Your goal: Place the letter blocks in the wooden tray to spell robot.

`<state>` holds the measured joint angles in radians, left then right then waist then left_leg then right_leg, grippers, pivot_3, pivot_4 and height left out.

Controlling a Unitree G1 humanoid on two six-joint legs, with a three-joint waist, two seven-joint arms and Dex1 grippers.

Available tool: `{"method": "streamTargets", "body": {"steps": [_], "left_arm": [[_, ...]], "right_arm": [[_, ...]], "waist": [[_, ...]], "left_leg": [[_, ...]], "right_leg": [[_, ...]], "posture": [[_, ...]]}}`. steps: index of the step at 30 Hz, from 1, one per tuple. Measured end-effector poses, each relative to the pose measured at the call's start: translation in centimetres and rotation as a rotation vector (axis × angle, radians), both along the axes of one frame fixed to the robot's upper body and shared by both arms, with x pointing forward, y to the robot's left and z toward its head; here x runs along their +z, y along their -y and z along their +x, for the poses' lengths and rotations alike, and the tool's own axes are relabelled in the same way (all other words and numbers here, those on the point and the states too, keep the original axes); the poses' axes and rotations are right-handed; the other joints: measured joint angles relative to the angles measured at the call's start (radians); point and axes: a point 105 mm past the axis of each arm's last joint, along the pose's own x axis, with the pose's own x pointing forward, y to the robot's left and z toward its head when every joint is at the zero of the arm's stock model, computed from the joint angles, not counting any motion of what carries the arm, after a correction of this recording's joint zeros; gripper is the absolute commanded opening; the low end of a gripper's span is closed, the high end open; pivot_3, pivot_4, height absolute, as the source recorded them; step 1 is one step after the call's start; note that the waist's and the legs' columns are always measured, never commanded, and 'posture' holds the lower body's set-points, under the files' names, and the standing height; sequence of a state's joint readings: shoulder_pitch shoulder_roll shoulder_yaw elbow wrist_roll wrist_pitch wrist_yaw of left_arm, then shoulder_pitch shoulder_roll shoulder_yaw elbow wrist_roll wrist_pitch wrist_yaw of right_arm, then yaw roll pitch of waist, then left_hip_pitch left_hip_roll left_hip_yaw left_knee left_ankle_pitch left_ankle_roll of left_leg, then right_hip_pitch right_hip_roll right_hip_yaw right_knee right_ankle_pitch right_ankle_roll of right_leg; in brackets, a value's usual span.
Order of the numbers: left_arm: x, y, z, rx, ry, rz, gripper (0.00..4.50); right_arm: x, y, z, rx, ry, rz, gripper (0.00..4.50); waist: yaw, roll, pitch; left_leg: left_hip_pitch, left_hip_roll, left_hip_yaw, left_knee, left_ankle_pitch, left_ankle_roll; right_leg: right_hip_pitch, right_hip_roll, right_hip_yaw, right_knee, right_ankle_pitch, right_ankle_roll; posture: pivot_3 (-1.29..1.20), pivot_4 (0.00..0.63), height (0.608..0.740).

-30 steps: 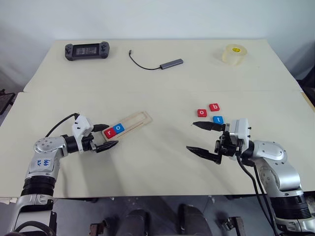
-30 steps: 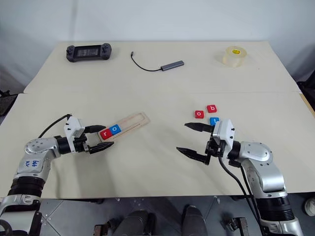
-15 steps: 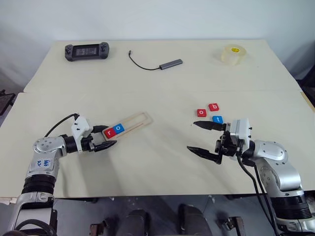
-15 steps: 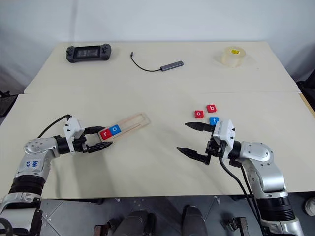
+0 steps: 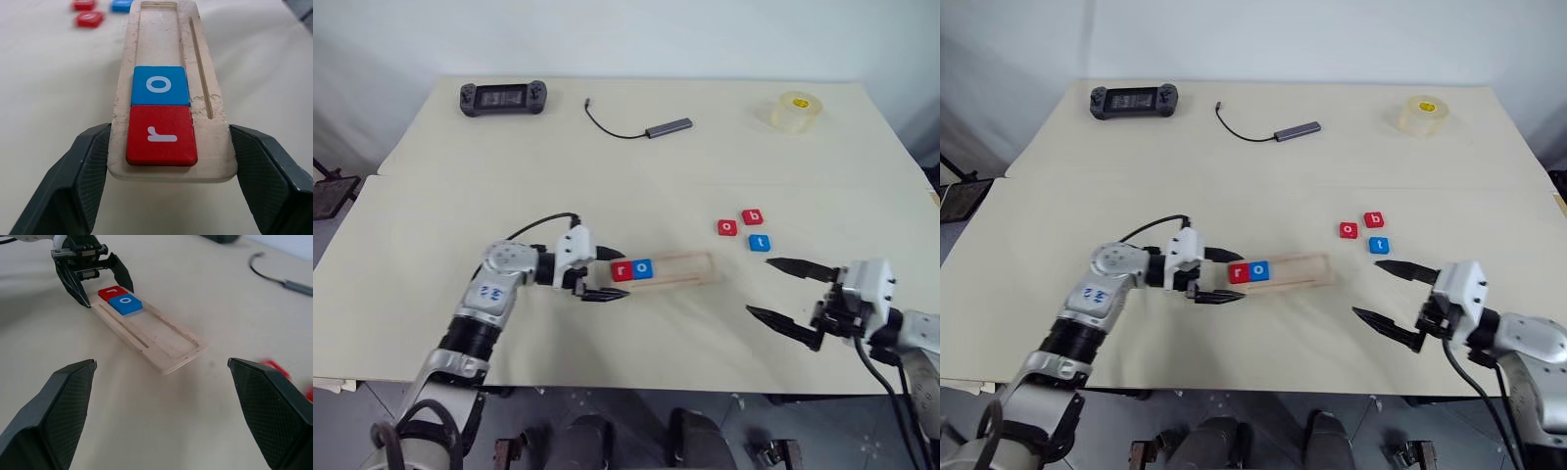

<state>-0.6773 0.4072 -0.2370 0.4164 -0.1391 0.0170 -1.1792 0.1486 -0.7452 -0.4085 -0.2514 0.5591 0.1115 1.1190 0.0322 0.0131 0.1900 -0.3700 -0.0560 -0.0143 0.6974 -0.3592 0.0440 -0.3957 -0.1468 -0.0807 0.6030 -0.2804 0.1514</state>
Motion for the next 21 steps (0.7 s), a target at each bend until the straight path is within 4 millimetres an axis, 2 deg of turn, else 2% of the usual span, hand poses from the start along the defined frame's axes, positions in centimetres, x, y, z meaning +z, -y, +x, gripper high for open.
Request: {"method": "streamTargets", "body": {"steps": [5,7,8,14,17,21], "left_arm": [[-0.9,1.1,0.3,-0.009,-0.035,0.02,3.4],[-1.0,1.0,0.3,-0.01,-0.04,0.026,4.12],[-1.0,1.0,0.2,-0.011,-0.043,0.028,4.35],[-0.7,0.3,0.4,0.006,-0.032,0.021,4.43],[-0.6,-1.3,-0.1,0.007,-0.011,-0.001,4.43],[-0.7,-5.4,-1.7,0.029,-0.027,-0.096,4.43]], "right_arm": [[-0.7,1.8,-1.3,-0.074,-0.04,-0.02,4.5],[-0.8,1.6,-1.5,-0.072,-0.039,-0.02,4.5],[-0.7,1.5,-1.5,-0.073,-0.034,-0.015,4.5],[-0.9,1.2,-1.8,-0.09,-0.029,0.0,4.5],[-1.2,1.7,-2.2,-0.135,-0.023,0.01,4.5],[-1.7,4.0,-3.5,-0.257,0.006,0.014,4.5]], "waist": [[-0.008,0.0,0.0],[-0.008,0.0,0.0],[-0.007,0.0,0.0],[-0.001,0.0,0.0],[-0.005,0.0,0.0],[-0.008,0.0,0.0]], "left_leg": [[0.001,0.001,0.001,0.0,0.0,0.0],[0.001,0.001,0.001,0.0,0.0,0.0],[0.001,0.001,0.0,0.0,0.0,0.0],[0.0,0.0,-0.001,0.001,0.0,0.0],[0.001,0.0,-0.002,0.0,0.0,0.0],[0.001,0.001,-0.002,0.0,0.0,0.0]], "right_leg": [[0.0,0.0,0.001,0.0,0.0,0.0],[0.0,0.0,0.001,0.0,0.0,0.0],[0.0,0.0,0.001,0.0,0.0,0.0],[0.001,-0.001,0.001,0.0,0.0,0.001],[0.0,-0.001,0.001,-0.001,0.0,0.001],[0.001,-0.001,0.001,-0.002,0.0,0.001]], "posture": [[0.0,0.15,0.74],[0.0,0.15,0.74],[0.0,0.15,0.74],[0.0,0.15,0.74],[0.0,0.15,0.74],[0.0,0.15,0.74]]}}
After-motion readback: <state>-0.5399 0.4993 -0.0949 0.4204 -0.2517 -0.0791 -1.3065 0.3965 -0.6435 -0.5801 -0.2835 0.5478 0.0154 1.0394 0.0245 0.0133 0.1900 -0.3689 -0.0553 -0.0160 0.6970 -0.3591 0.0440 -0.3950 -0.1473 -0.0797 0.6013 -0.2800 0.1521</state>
